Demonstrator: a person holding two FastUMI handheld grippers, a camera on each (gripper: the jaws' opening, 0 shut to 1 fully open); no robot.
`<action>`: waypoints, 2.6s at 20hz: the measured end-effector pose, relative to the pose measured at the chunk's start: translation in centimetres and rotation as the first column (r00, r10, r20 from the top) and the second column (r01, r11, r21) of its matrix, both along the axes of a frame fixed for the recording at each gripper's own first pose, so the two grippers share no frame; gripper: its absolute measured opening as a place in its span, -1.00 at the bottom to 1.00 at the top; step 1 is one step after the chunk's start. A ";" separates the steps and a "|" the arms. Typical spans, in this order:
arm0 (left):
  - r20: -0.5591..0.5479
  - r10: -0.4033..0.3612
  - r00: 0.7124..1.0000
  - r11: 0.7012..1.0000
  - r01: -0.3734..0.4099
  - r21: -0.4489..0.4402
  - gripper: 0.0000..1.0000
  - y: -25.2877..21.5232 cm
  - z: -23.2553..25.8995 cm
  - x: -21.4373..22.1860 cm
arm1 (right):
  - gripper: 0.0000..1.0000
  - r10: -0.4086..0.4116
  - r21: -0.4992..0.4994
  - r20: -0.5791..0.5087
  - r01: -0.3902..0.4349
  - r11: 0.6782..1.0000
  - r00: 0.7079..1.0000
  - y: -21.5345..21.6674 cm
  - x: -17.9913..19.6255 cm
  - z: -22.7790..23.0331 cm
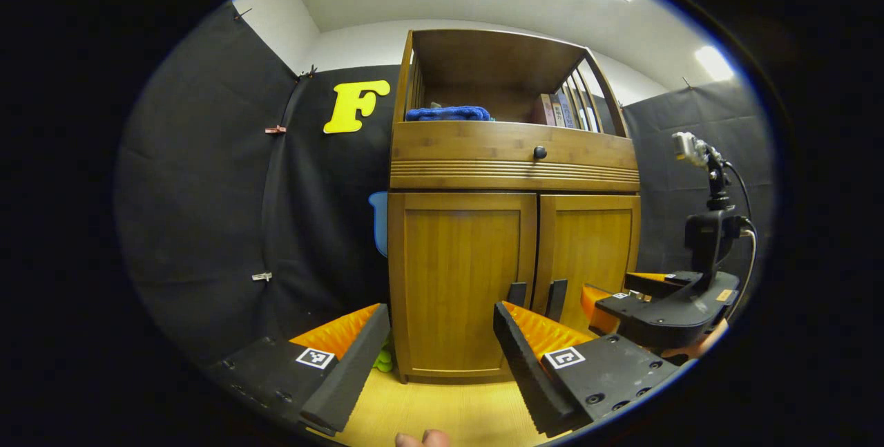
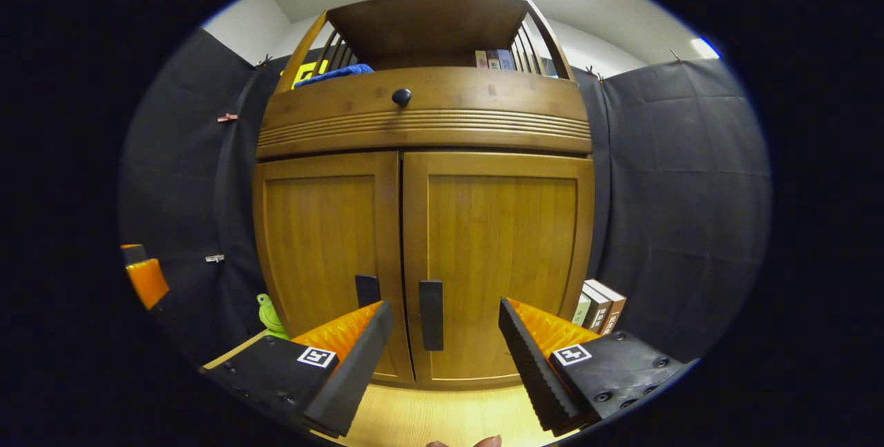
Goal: Open the right door of the double-door shoe cabinet with the right hand, and open the left door with the left hand.
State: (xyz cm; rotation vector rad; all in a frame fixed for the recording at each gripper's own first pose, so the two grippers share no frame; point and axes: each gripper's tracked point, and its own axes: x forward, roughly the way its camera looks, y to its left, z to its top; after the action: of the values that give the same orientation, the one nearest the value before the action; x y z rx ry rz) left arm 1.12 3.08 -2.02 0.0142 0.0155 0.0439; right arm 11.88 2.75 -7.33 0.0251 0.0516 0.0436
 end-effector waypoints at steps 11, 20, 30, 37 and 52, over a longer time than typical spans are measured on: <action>-0.044 -0.005 0.999 1.000 0.004 -0.013 0.89 0.0 -1.6 1.2 | 0.80 0.022 -0.030 -0.103 -0.026 0.999 0.994 2.1 9.2 -7.7; -0.077 0.021 0.997 1.000 -0.022 -0.014 0.83 1.1 -2.4 0.4 | -0.15 -0.030 0.003 -0.134 0.031 1.000 0.991 2.0 12.0 -9.6; -0.055 0.054 0.997 0.998 -0.056 -0.033 0.89 1.9 -1.7 -1.3 | -0.48 0.044 0.039 -0.149 -0.039 0.999 0.988 1.3 7.3 -9.5; -0.029 0.036 0.999 0.998 -0.038 -0.056 0.89 0.0 -0.8 -3.1 | -0.48 0.070 0.049 -0.179 -0.062 0.997 0.981 -1.5 1.4 -8.7; -0.011 -0.042 0.999 0.997 0.042 -0.061 0.84 -5.9 -0.1 -2.8 | -0.54 0.010 0.050 -0.197 0.000 0.999 0.980 -12.1 -7.0 -8.1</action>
State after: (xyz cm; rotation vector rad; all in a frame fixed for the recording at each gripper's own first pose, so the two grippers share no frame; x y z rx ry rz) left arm -1.65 -2.78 -2.10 -0.0464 0.0284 0.0013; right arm 4.90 -9.33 -15.40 0.0790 0.2489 0.0476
